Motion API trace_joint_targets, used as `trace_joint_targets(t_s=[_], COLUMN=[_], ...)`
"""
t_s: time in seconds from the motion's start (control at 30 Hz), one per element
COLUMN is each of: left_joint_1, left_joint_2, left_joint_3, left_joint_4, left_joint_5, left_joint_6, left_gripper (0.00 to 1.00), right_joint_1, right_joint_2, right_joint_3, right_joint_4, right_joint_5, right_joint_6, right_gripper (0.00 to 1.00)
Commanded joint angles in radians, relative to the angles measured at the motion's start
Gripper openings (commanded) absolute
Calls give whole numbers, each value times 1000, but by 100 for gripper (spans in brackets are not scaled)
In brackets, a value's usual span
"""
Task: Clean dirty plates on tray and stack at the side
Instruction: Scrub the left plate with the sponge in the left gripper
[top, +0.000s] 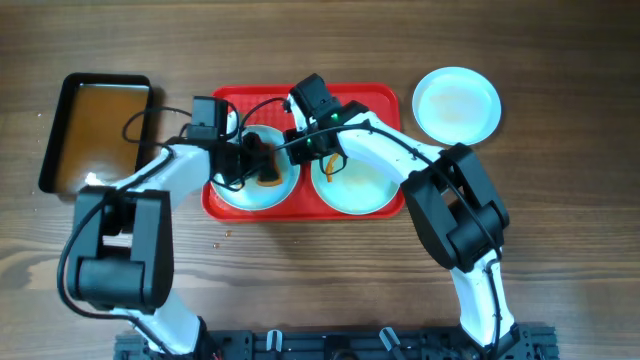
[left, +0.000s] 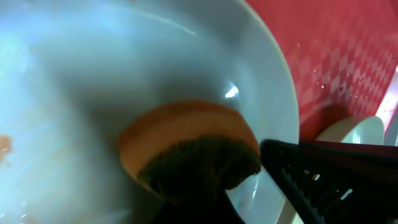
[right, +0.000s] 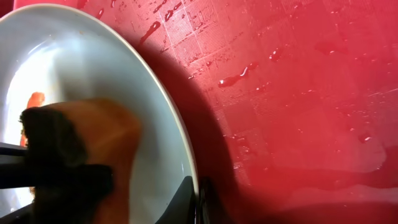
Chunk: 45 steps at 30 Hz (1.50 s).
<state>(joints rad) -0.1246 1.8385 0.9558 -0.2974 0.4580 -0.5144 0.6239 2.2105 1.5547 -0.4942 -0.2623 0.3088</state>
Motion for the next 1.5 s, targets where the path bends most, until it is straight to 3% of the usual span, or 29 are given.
trace_joint_targets(t_s=[0.0,0.13,0.47,0.6,0.77,1.07,1.27,1.47], left_joint_1=[-8,-8,-8,-11,-19,-30,-35,-35], left_joint_2=[39,39,-80,-171,-265,-99,-6,-35], left_joint_3=[11,11,15,15,15,10,10,13], left_joint_4=[-27,-116,-270,-273,-257,-179,-185,-261], left_joint_5=[-178,-434,-757,-738,-527,-233,-257,-452], left_joint_6=[-14,-5,17,17,16,3,51,93], left_gripper=[4,4,4,4,4,4,4,4], right_joint_1=[3,3,3,3,3,3,3,3], right_joint_2=[16,16,16,16,16,16,16,16], right_joint_3=[3,3,3,3,3,3,3,3], right_joint_4=[-14,-16,-15,-16,-15,-11,-16,-19], right_joint_5=[3,22,37,37,37,37,37,37], right_joint_6=[-21,-20,-20,-19,-19,-19,-19,-19], right_gripper=[4,4,4,4,4,4,4,4])
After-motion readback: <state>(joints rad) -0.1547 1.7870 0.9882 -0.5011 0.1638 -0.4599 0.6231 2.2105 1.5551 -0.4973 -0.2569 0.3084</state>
